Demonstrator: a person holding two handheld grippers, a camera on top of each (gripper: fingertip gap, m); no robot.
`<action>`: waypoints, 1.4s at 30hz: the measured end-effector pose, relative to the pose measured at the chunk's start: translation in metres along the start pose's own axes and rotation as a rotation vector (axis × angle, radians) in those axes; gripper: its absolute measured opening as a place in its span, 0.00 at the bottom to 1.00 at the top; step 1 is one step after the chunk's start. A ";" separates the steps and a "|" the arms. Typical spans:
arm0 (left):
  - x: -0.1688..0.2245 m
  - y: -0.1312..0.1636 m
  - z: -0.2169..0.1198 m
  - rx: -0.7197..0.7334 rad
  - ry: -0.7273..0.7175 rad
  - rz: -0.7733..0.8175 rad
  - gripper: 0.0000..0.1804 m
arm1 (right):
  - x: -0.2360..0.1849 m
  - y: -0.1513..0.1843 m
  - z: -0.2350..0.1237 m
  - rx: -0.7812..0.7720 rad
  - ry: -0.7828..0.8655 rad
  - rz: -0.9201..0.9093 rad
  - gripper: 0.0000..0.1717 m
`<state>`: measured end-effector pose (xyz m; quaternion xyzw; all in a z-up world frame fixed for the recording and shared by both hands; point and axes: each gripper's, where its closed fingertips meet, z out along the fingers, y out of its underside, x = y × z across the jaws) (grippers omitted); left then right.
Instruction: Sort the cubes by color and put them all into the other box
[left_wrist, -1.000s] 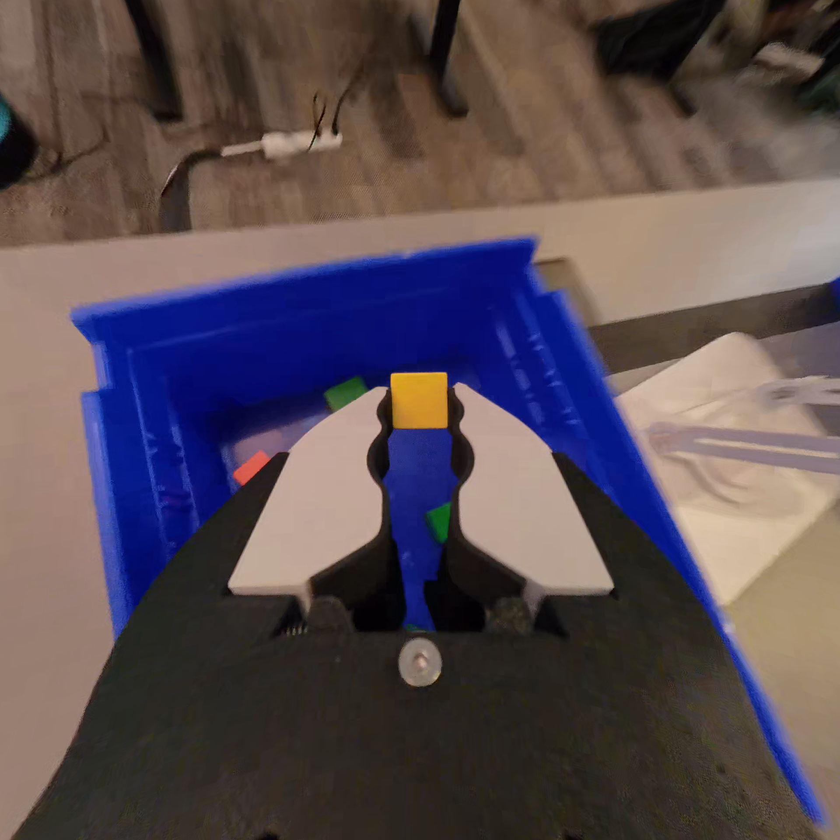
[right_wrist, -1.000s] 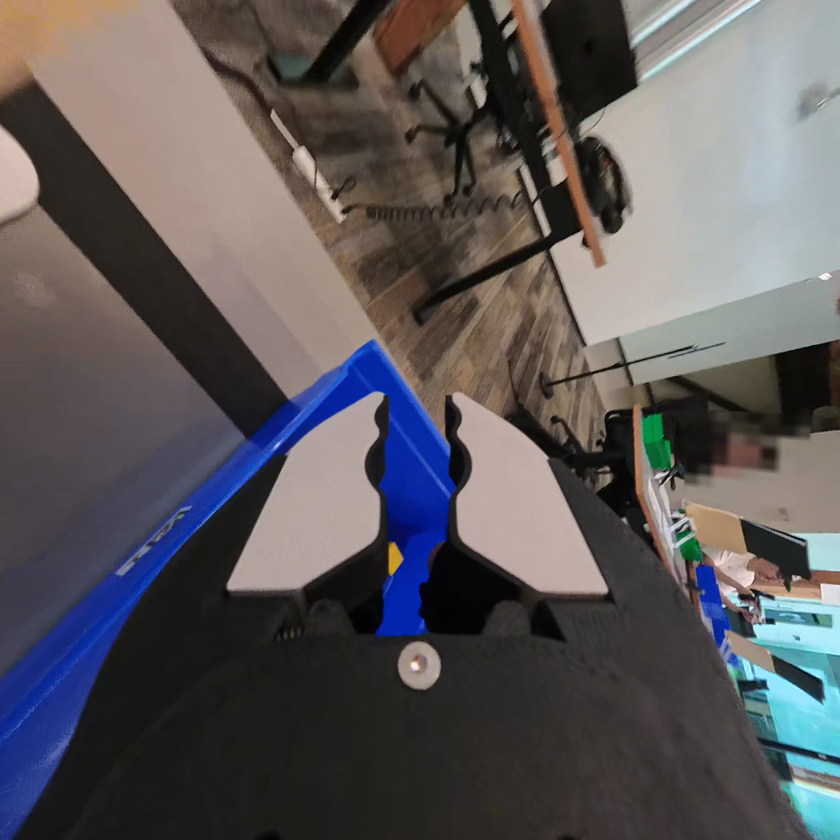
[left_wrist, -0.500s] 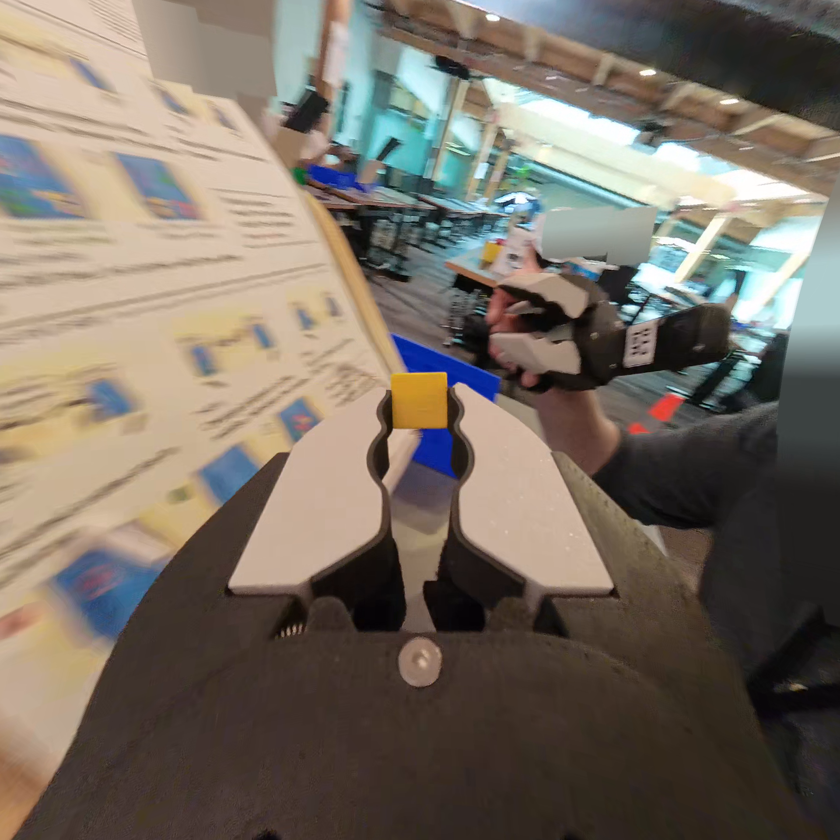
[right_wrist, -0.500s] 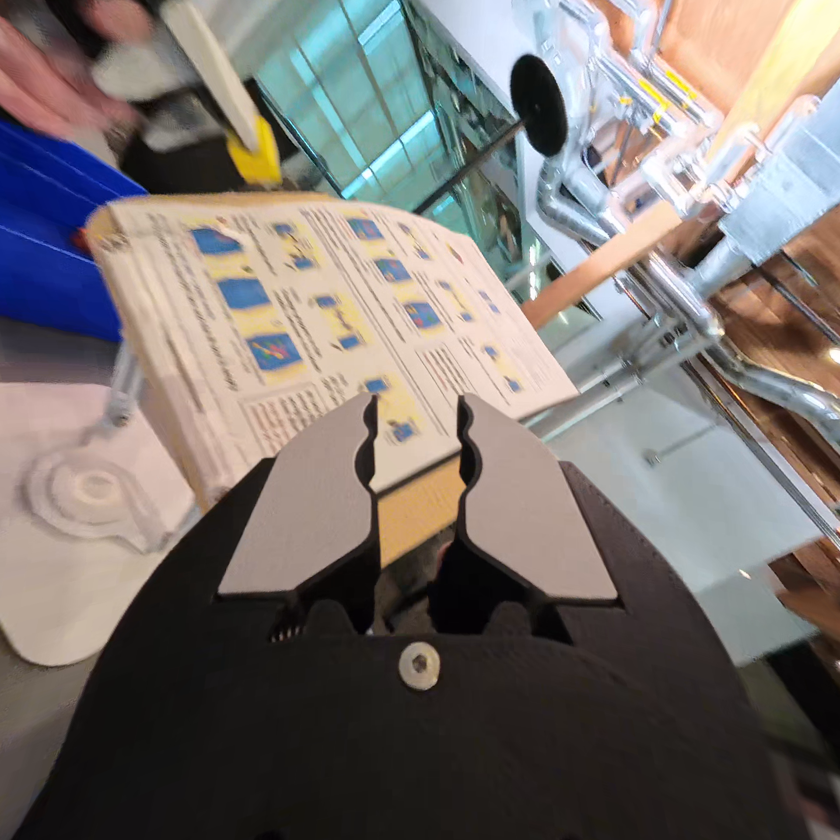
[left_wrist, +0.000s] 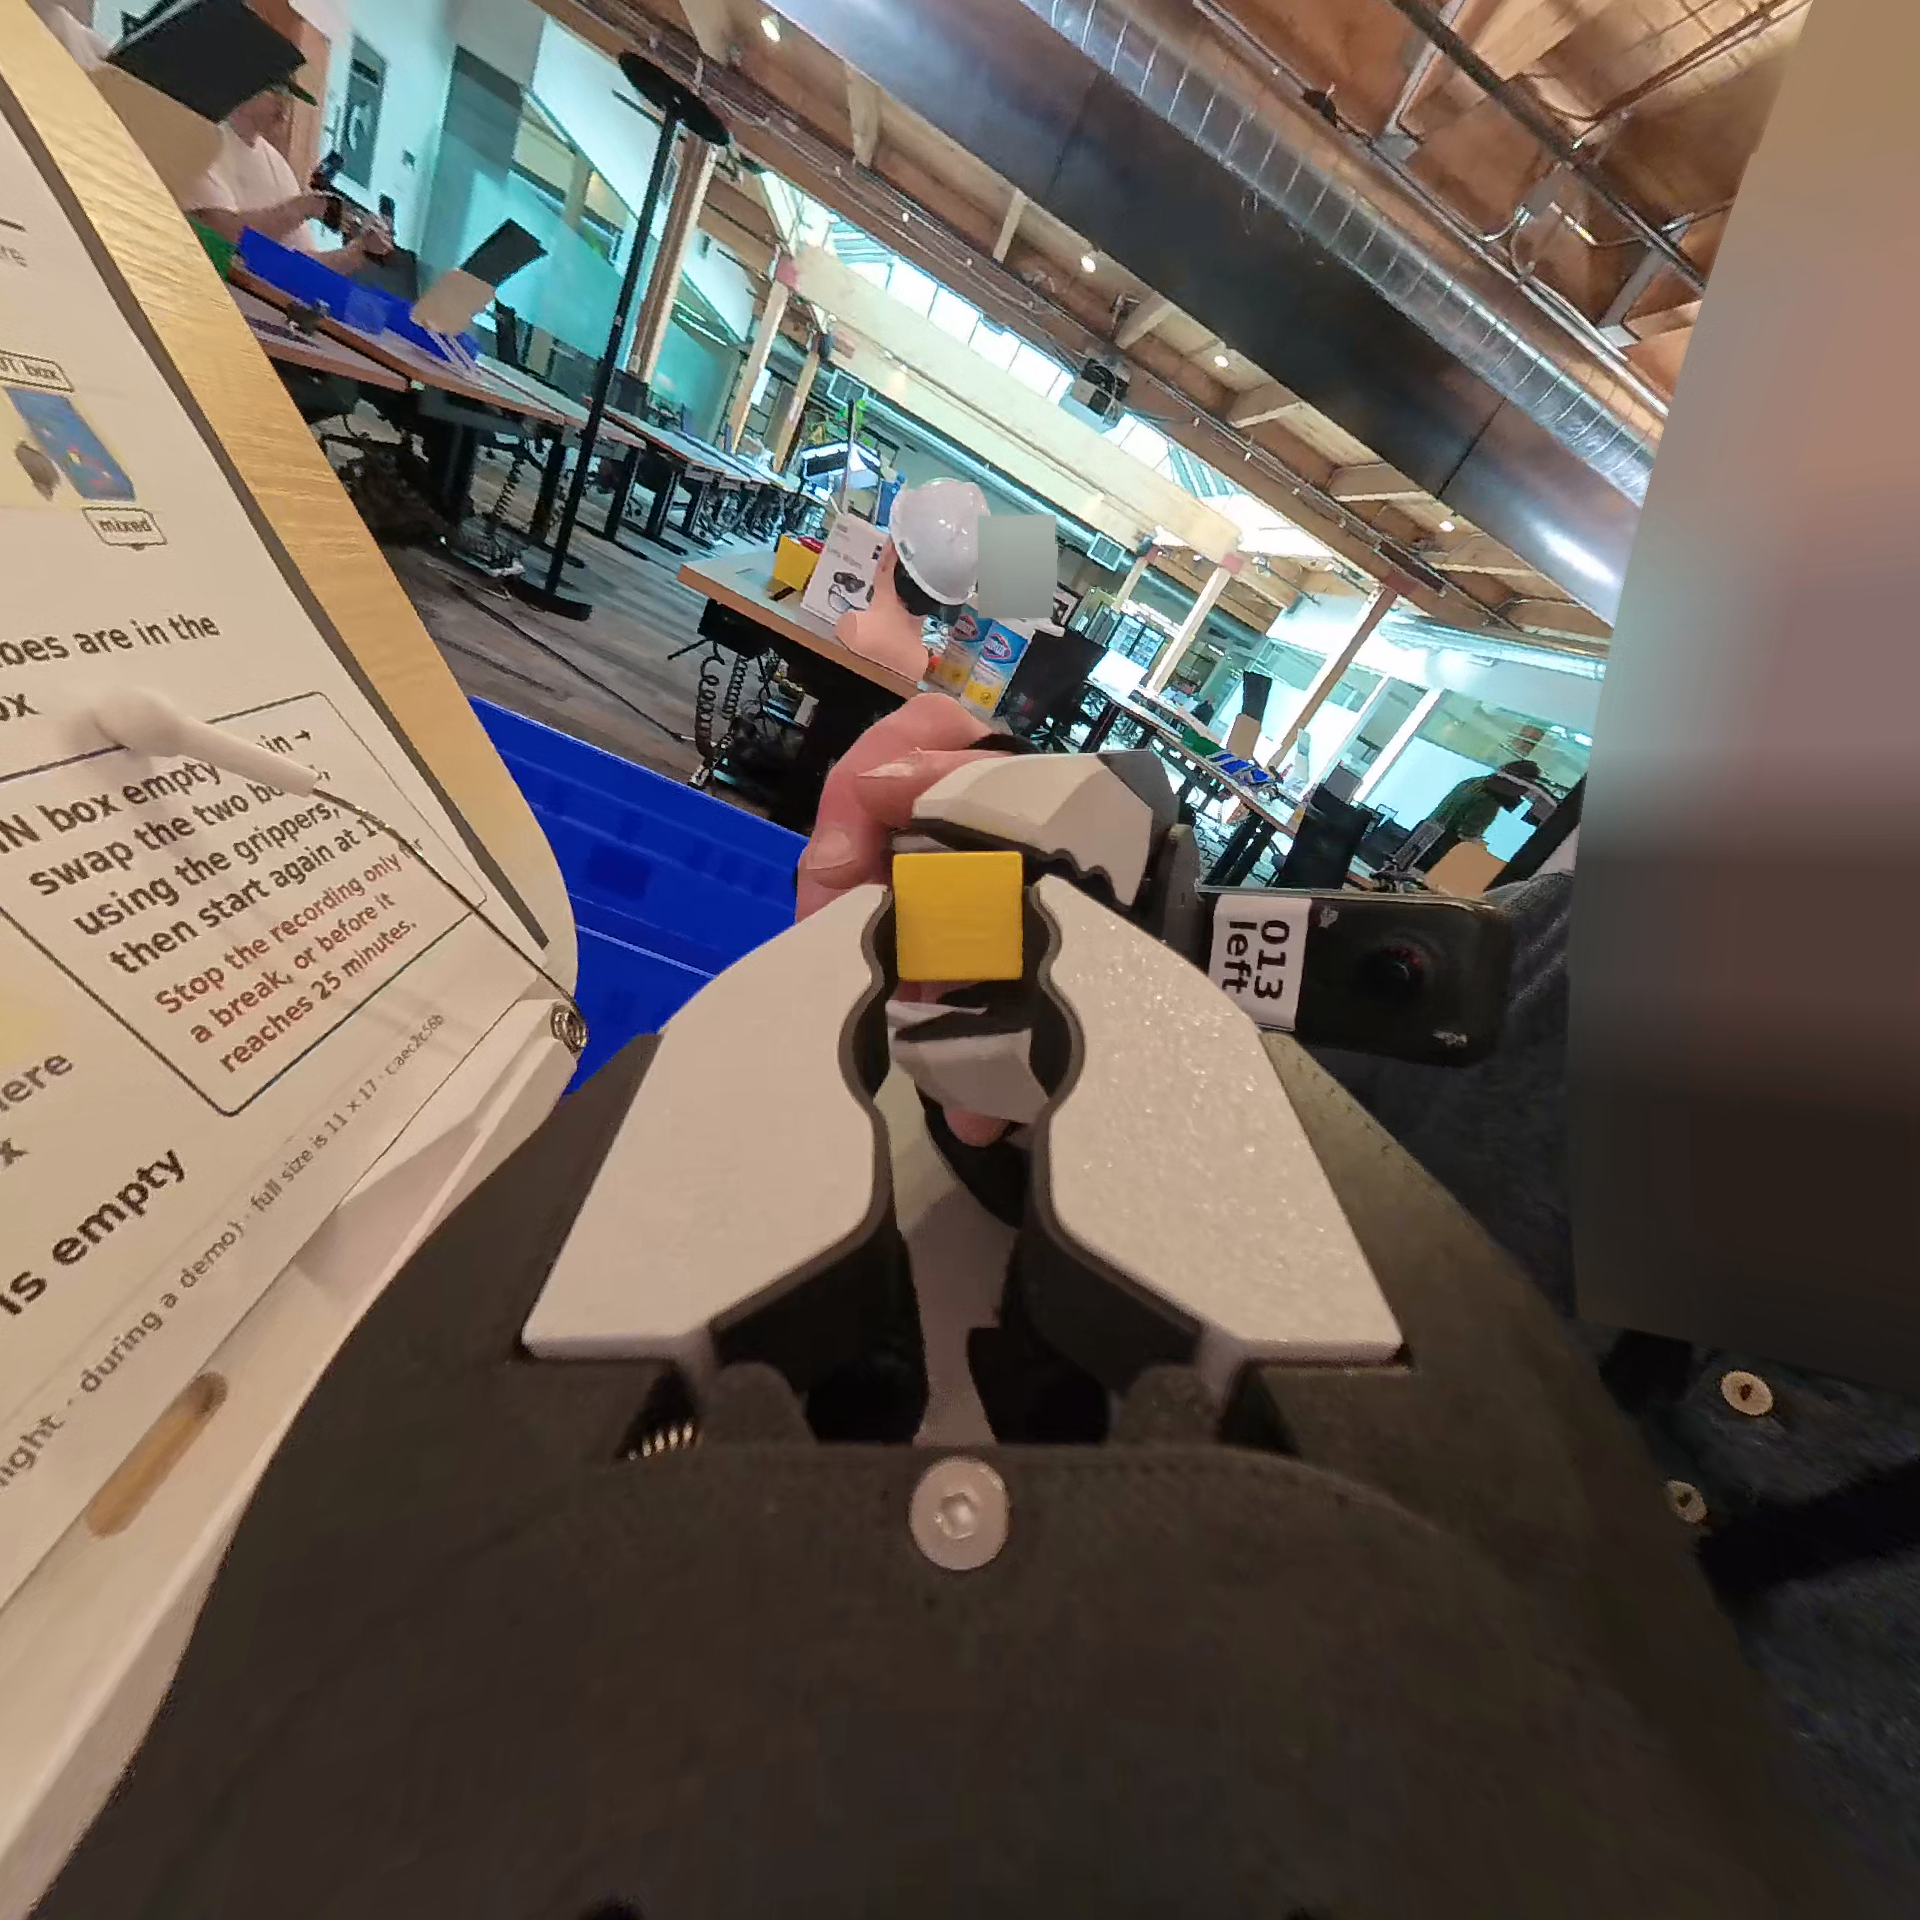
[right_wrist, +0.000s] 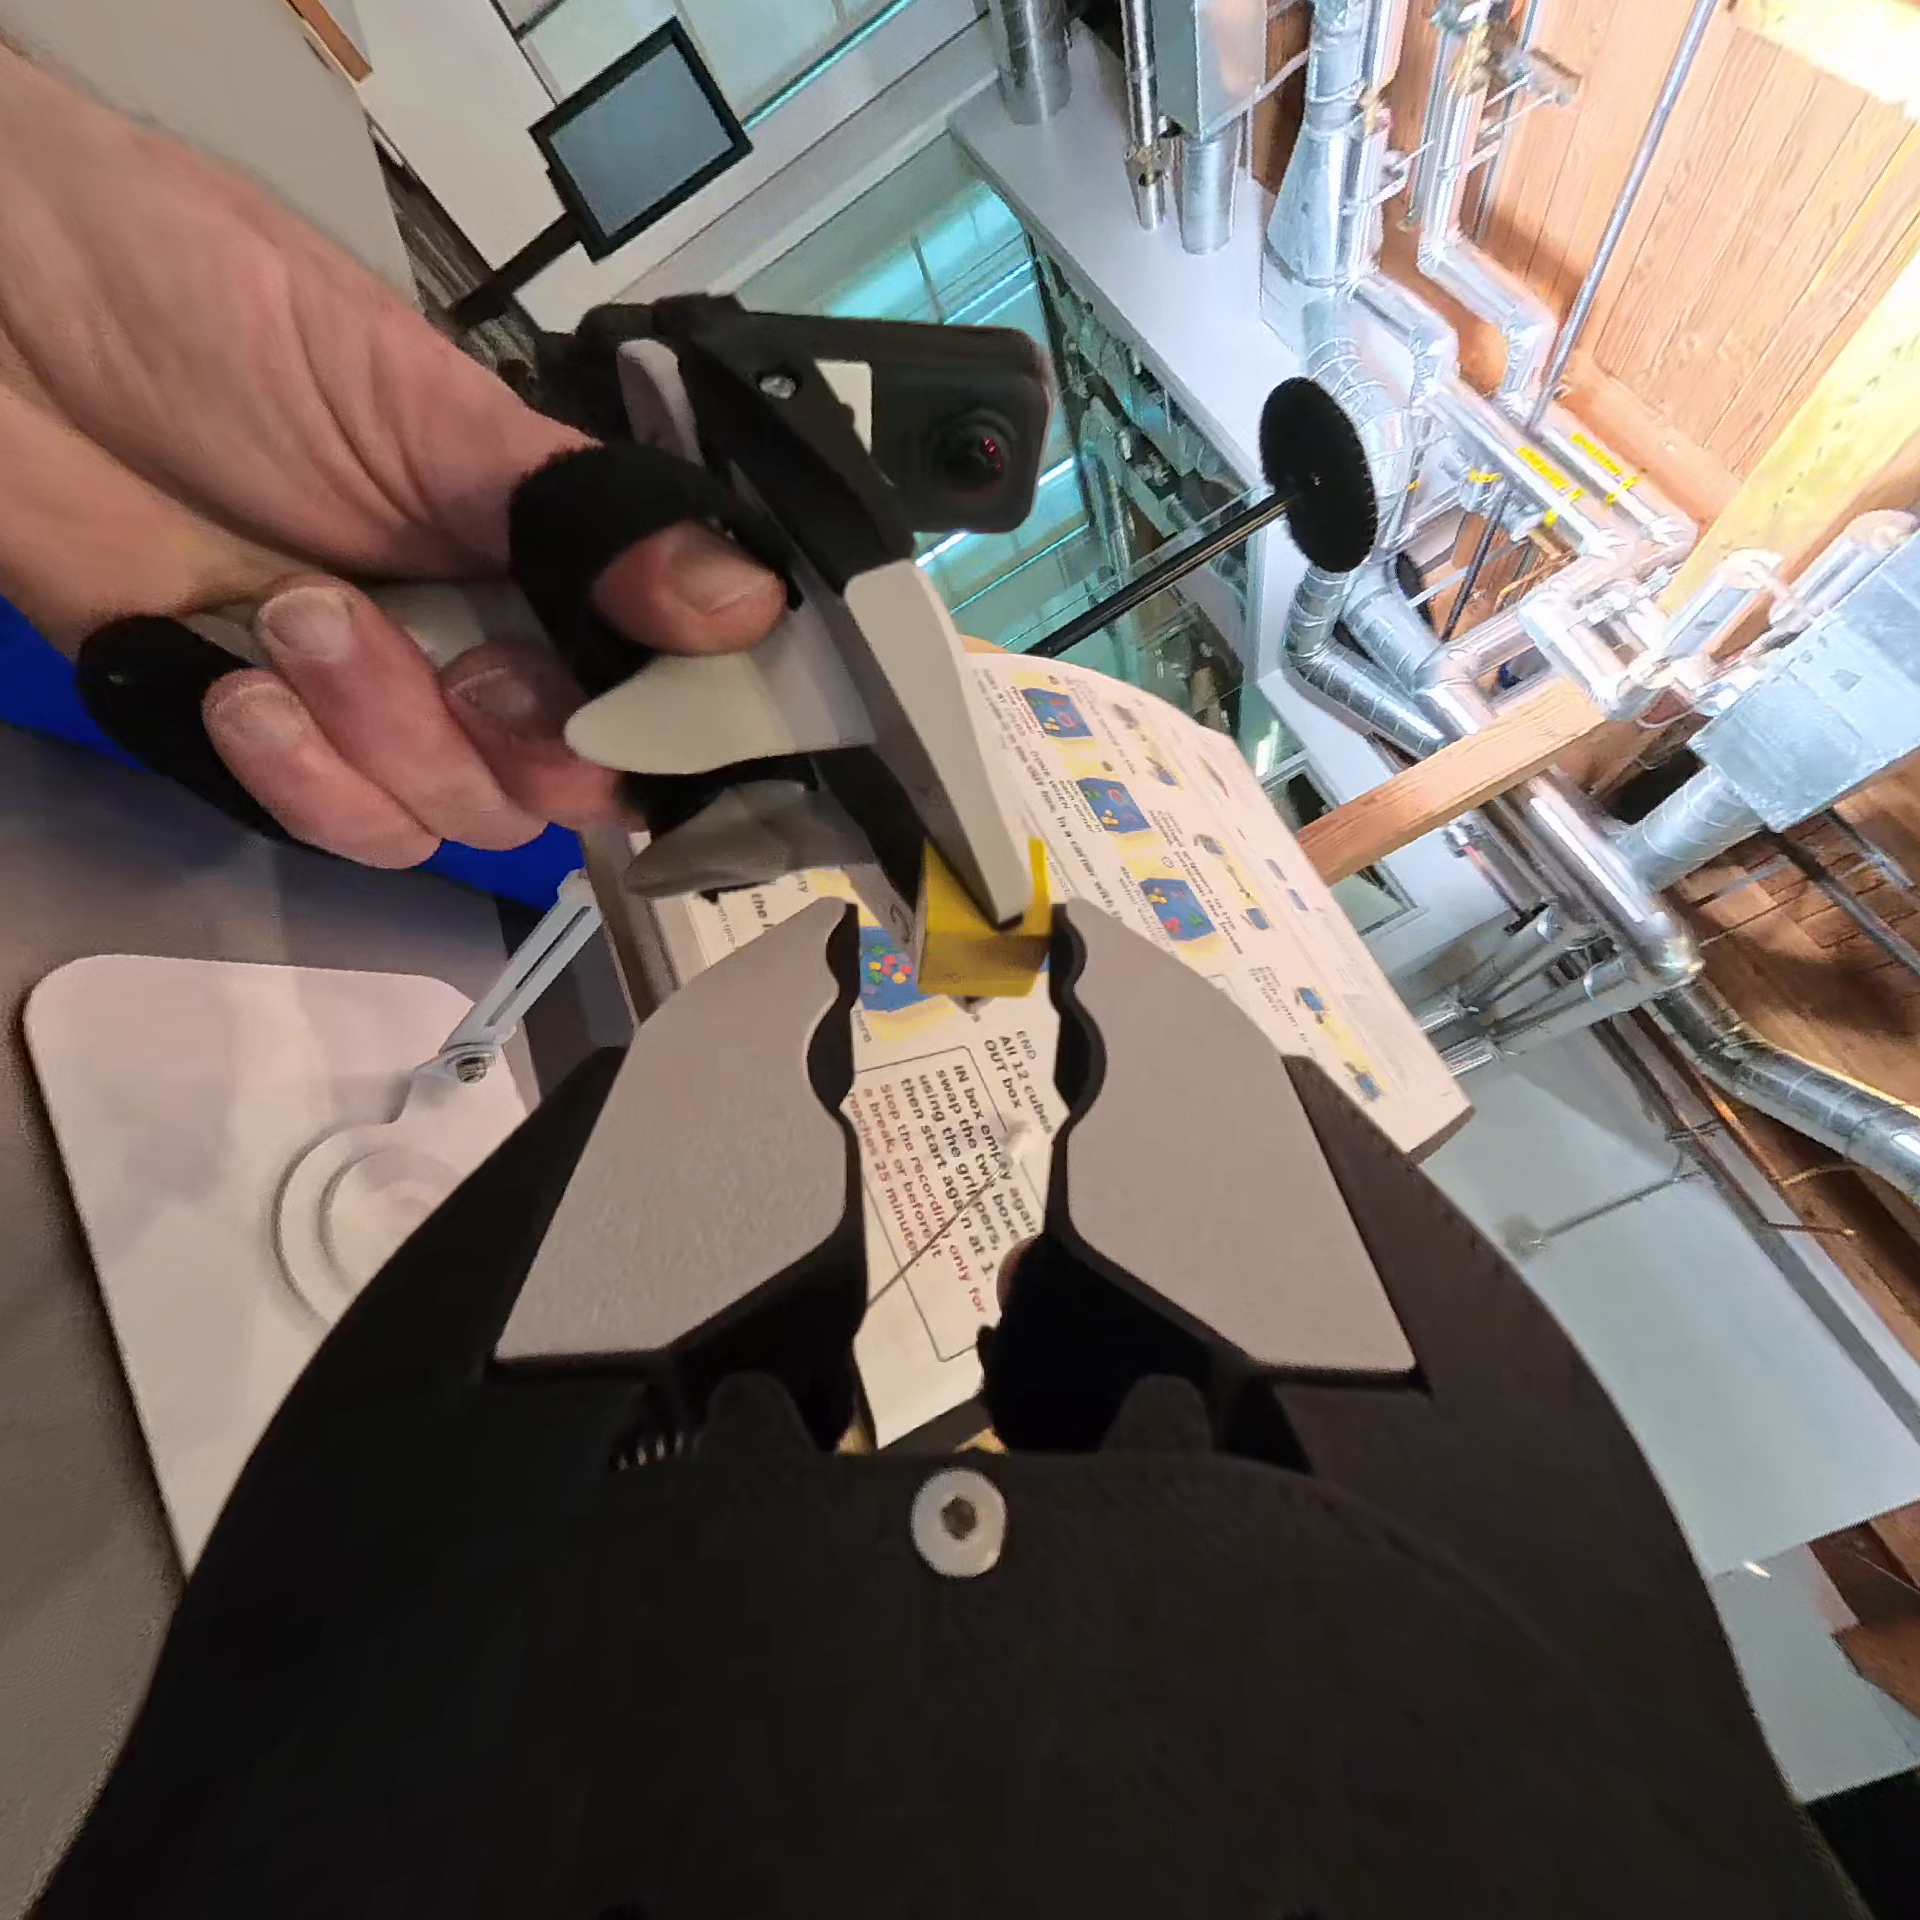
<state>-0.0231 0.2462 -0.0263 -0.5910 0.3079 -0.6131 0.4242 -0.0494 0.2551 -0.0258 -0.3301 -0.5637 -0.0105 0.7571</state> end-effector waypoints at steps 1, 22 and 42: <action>-0.001 0.002 0.001 -0.003 0.002 -0.002 0.13 | 0.001 -0.001 0.000 0.005 0.018 -0.009 0.18; 0.004 -0.027 -0.027 0.058 -0.061 0.119 0.00 | 0.143 0.219 -0.097 -0.799 0.142 0.068 0.13; -0.003 -0.005 -0.015 -0.051 -0.068 0.124 0.00 | 0.014 0.422 -0.213 -1.647 -0.324 0.221 0.14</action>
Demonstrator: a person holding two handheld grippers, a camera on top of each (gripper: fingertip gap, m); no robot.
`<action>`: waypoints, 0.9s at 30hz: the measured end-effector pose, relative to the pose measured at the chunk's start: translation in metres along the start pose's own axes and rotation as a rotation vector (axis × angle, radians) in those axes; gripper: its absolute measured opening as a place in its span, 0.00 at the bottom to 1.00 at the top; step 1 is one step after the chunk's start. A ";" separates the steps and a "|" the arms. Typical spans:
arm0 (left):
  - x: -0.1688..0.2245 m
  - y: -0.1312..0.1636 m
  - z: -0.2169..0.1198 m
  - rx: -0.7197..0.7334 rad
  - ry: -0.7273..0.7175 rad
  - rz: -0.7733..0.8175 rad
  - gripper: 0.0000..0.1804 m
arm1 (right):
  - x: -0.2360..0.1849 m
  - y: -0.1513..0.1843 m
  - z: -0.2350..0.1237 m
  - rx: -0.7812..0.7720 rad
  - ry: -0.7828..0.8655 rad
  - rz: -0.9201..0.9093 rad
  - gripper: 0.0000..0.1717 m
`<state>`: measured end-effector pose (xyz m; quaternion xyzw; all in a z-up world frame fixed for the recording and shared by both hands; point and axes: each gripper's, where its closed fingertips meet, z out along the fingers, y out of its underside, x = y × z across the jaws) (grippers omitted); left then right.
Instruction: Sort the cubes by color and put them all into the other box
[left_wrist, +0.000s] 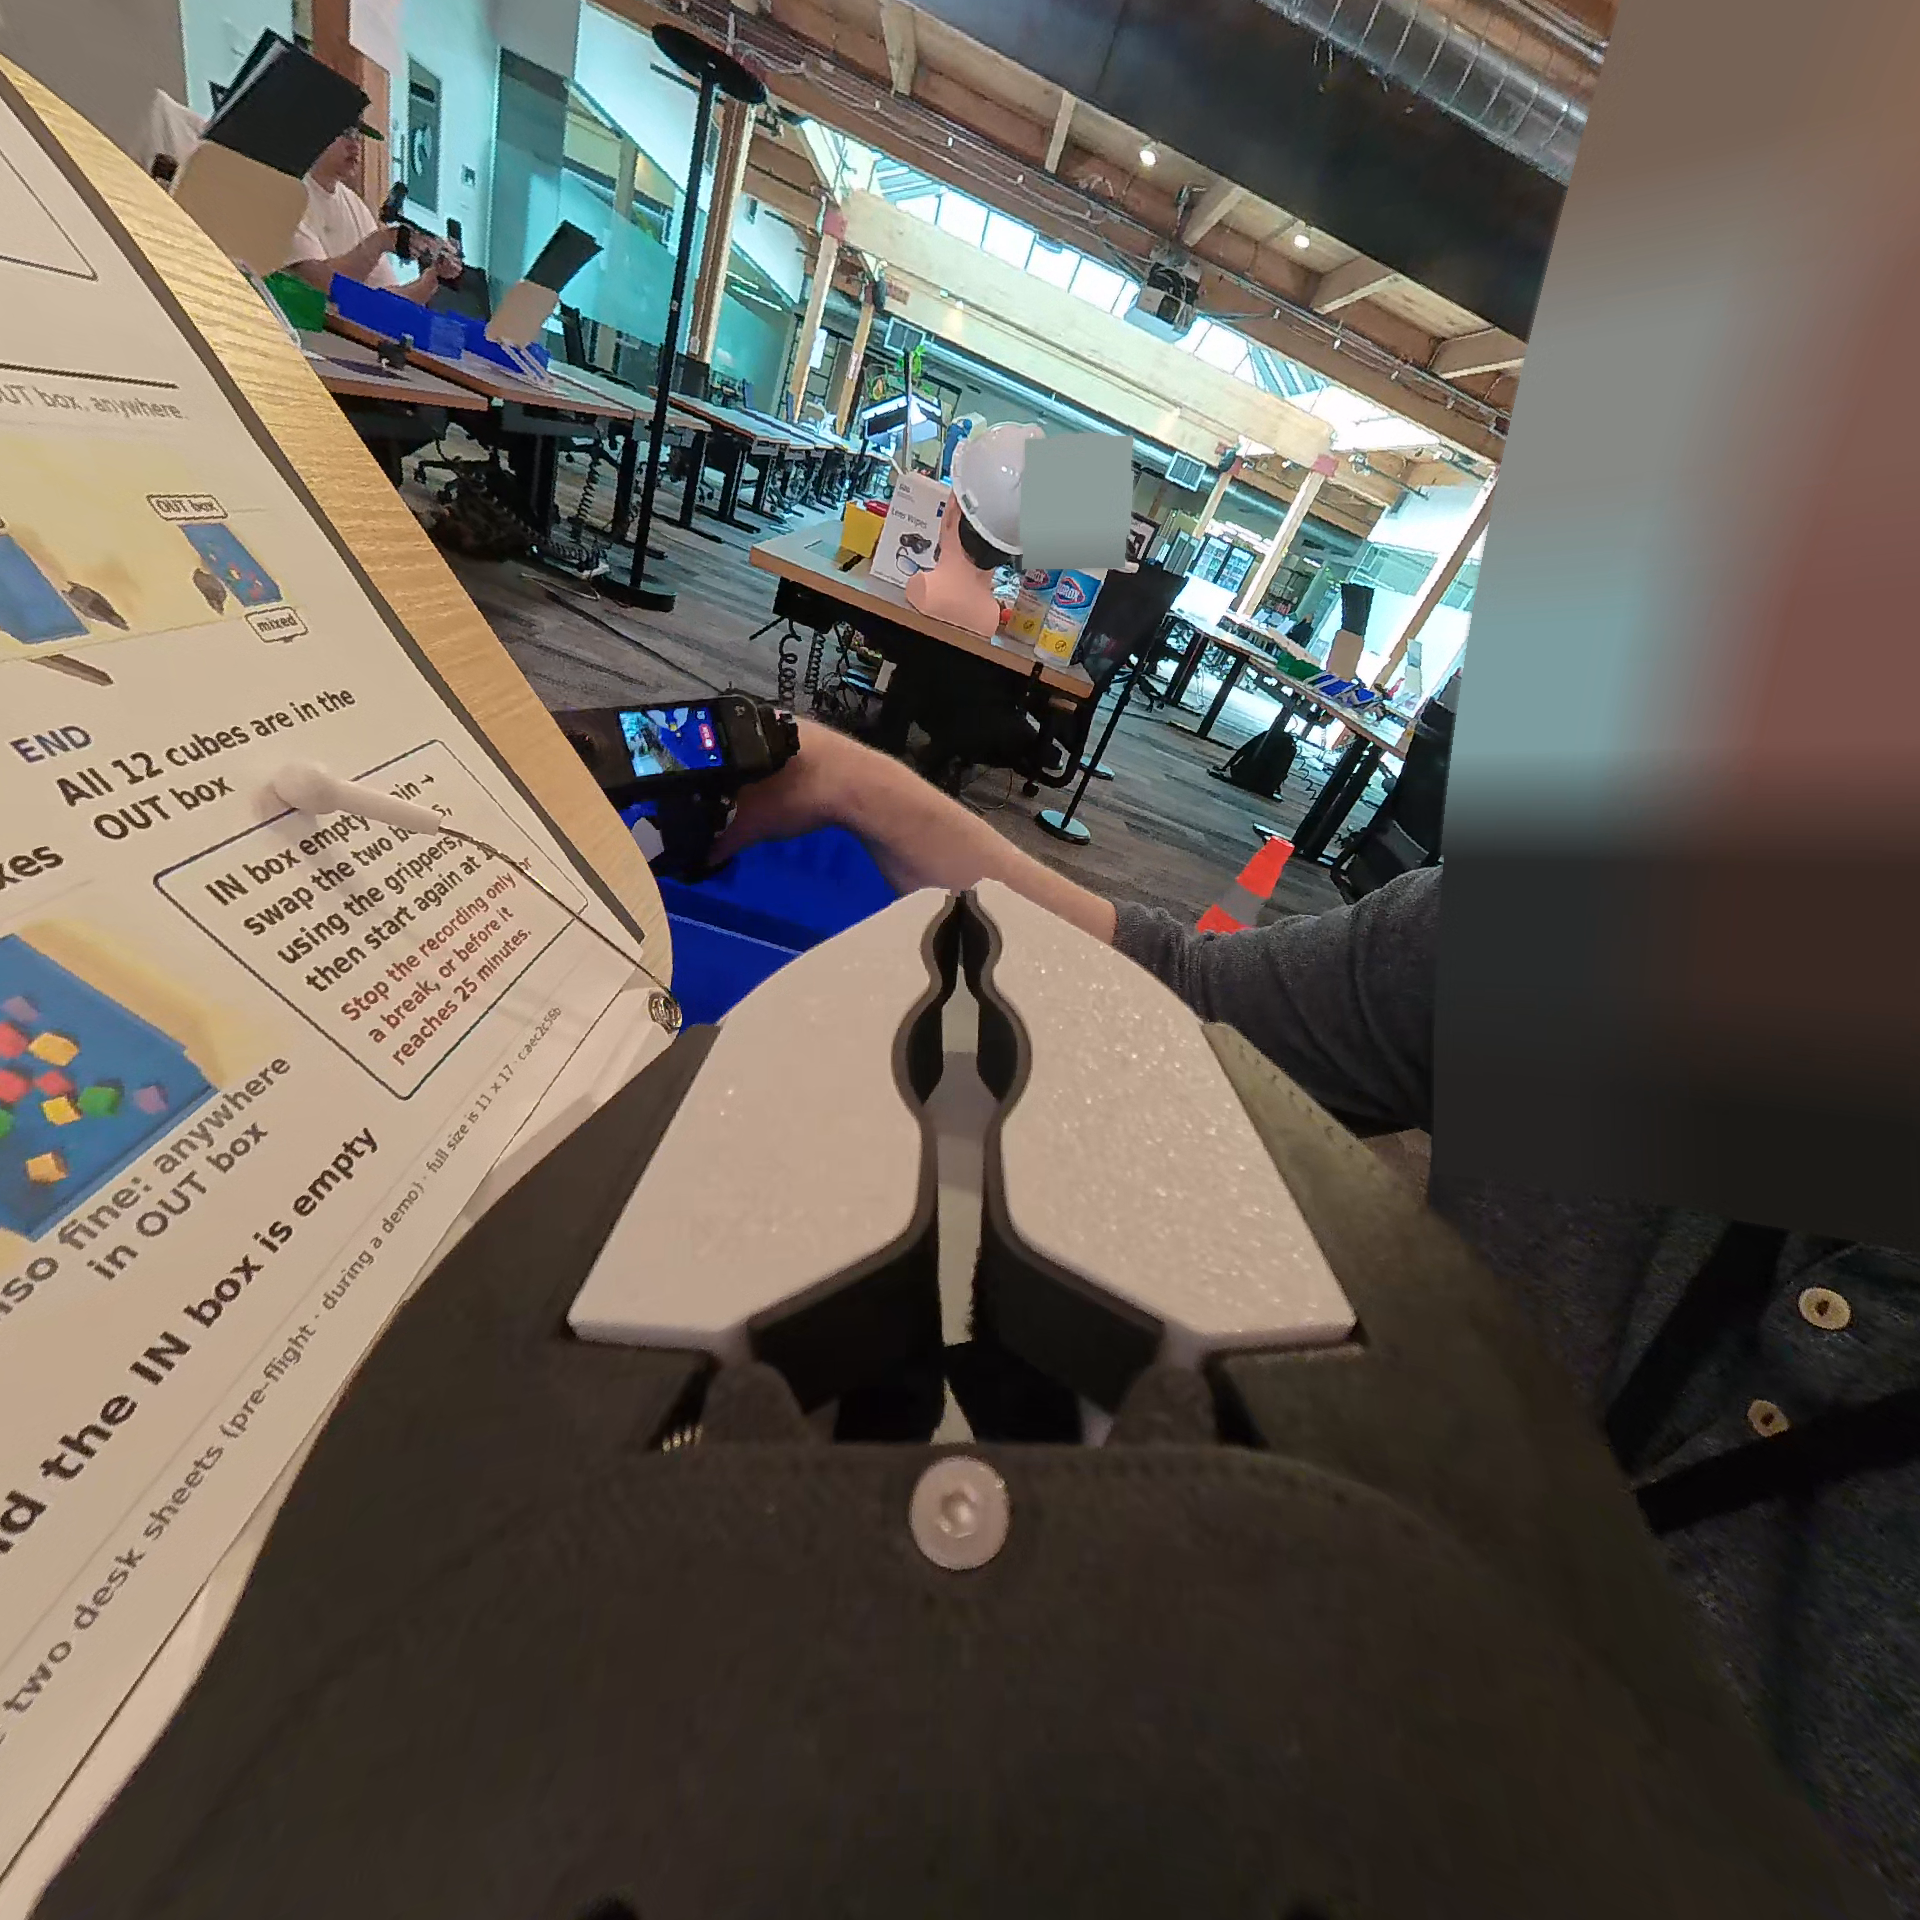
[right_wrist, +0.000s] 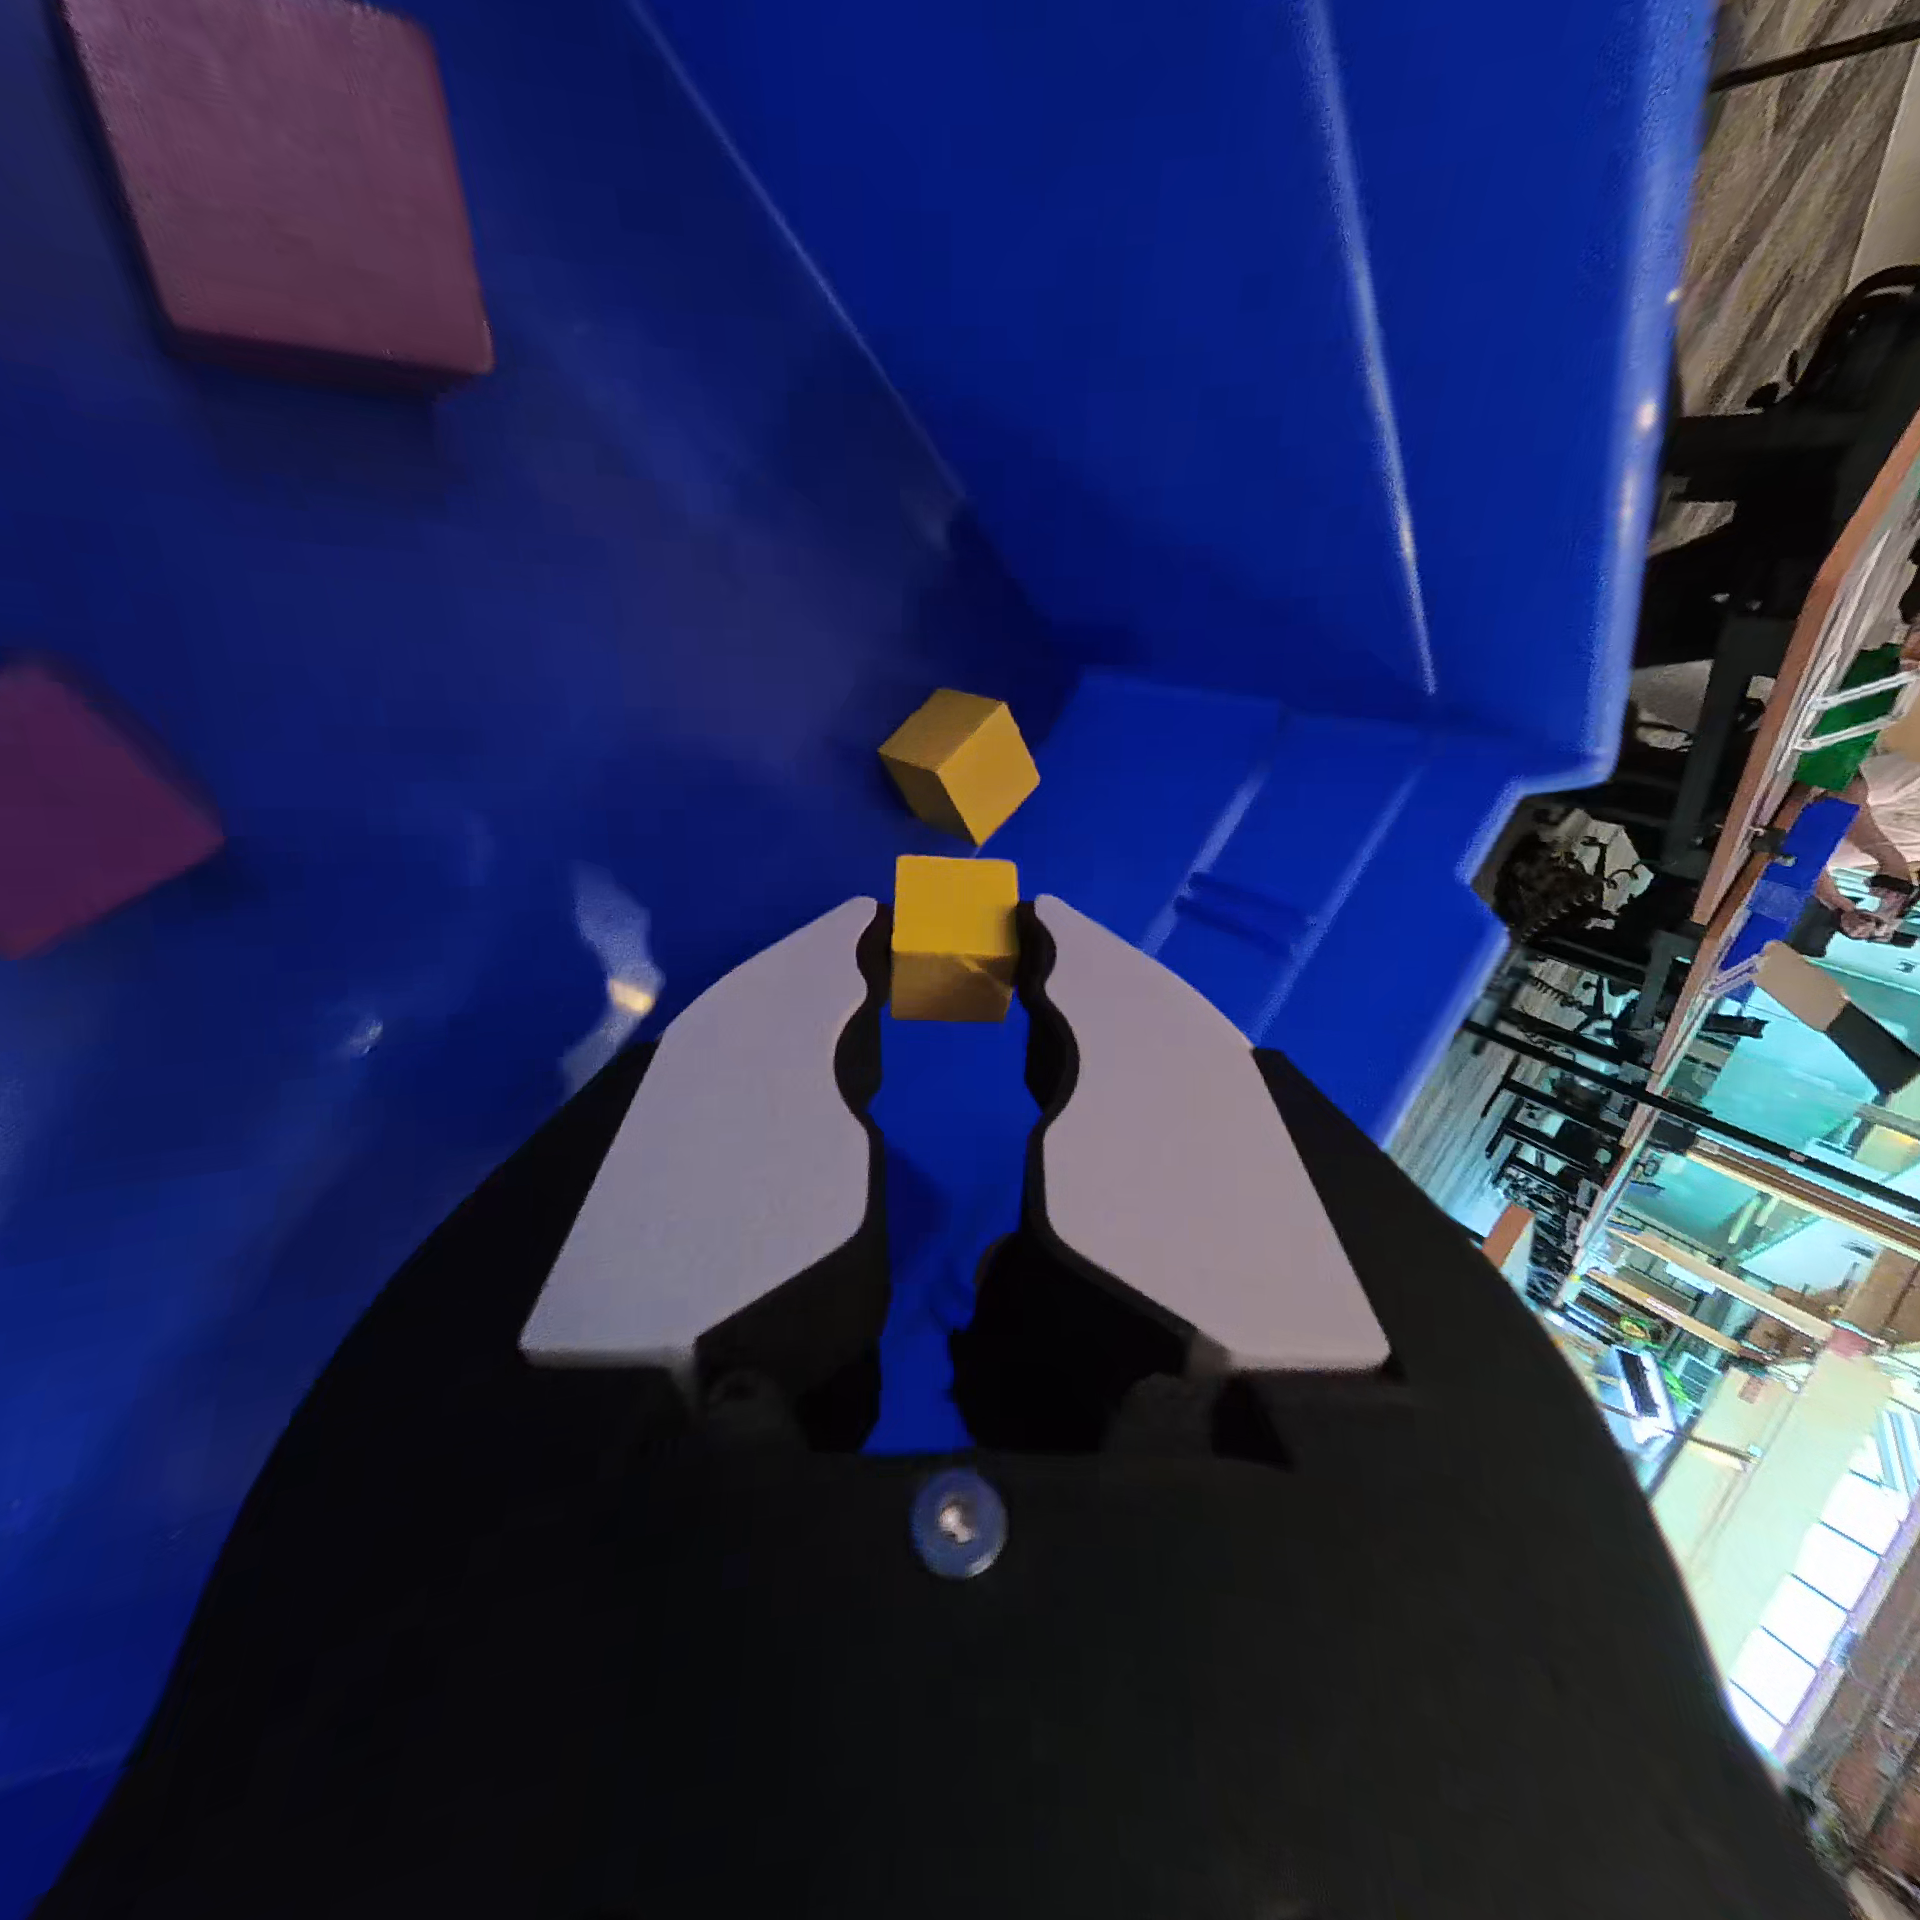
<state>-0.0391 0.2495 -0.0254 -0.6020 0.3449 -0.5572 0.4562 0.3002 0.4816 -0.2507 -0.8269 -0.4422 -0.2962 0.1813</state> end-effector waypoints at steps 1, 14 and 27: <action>0.000 0.000 0.000 -0.001 0.000 -0.001 0.00 | -0.001 0.000 0.004 -0.012 0.007 -0.013 0.14; -0.001 -0.009 -0.013 -0.016 -0.061 0.073 0.00 | 0.055 -0.019 -0.052 0.171 0.234 0.088 0.19; -0.035 -0.078 -0.140 0.108 -0.428 0.216 0.01 | 0.053 -0.087 -0.188 0.754 0.252 0.155 0.13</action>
